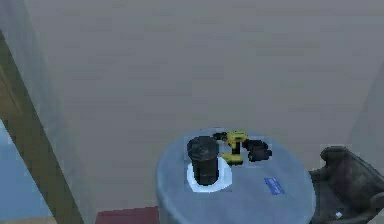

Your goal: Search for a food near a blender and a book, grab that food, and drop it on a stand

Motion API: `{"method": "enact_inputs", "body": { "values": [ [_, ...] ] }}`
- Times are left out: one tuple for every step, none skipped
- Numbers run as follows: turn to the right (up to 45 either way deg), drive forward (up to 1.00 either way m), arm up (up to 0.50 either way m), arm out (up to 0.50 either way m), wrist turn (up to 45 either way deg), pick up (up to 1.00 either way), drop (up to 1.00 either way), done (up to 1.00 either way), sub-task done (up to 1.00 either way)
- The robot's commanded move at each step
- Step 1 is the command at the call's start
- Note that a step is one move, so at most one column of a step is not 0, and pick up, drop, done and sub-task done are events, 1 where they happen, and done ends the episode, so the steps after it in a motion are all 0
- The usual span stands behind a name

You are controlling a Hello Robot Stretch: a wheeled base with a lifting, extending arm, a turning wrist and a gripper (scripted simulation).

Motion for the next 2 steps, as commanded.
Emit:
{"method": "enact_inputs", "body": {
  "values": [
    [30.0, 0.0, 0.0, 0.0, 0.0, 0.0, 0.0, 0.0, 0.0],
    [0.0, 0.05, 0.0, 0.0, 0.0, 0.0, 0.0, 0.0, 0.0]
  ]
}}
